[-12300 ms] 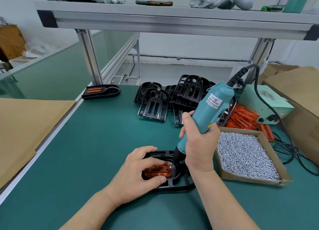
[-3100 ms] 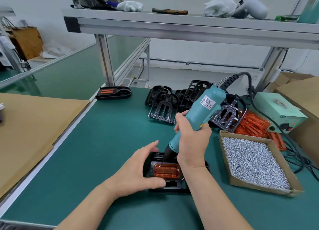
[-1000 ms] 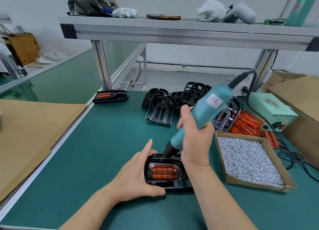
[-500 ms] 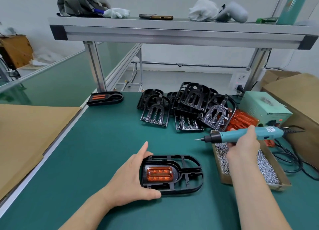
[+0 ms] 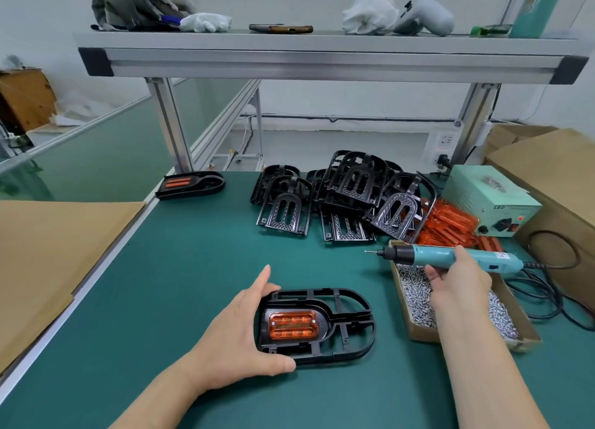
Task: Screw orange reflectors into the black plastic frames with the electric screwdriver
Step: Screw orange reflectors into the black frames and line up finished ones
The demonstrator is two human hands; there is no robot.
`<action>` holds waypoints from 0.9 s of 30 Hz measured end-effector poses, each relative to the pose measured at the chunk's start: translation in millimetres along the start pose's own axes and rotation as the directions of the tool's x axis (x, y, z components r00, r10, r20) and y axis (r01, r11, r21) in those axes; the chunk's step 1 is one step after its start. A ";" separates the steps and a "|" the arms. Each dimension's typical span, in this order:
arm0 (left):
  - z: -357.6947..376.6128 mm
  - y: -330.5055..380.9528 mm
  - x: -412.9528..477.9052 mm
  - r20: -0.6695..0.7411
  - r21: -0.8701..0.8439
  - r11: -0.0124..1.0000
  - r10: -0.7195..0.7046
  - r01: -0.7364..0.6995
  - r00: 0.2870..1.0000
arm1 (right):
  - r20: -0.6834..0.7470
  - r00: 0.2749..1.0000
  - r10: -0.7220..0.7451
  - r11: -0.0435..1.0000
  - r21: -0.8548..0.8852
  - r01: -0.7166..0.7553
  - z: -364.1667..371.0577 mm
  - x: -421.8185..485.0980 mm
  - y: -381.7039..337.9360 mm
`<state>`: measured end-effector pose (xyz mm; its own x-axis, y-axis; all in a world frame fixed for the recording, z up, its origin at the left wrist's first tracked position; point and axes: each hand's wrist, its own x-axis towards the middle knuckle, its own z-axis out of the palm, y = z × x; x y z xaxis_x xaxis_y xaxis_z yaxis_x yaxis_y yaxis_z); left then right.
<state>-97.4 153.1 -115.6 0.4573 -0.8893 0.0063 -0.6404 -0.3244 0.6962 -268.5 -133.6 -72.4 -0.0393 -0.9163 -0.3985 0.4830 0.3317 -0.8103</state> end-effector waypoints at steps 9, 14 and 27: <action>-0.4 0.2 -0.1 0.006 0.017 1.000 0.010 -0.010 1.000 | 0.200 0.980 0.004 0.993 0.118 -0.028 -19.7 -41.0 -4.4; -1.5 0.3 -0.8 0.015 0.019 1.000 0.024 -0.025 1.000 | 0.071 0.938 -0.339 0.940 -0.015 0.341 -24.7 -50.9 11.2; -1.2 1.1 -1.3 -0.029 0.013 0.997 0.076 -0.076 0.997 | 0.775 0.491 -0.398 0.526 -0.245 0.814 -16.1 -70.3 59.7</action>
<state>-97.9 154.3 -114.0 0.4249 -0.9017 0.0802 -0.6811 -0.2600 0.6845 -250.9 -45.7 -99.7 0.4667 -0.7554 0.4599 0.0075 -0.5166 -0.8562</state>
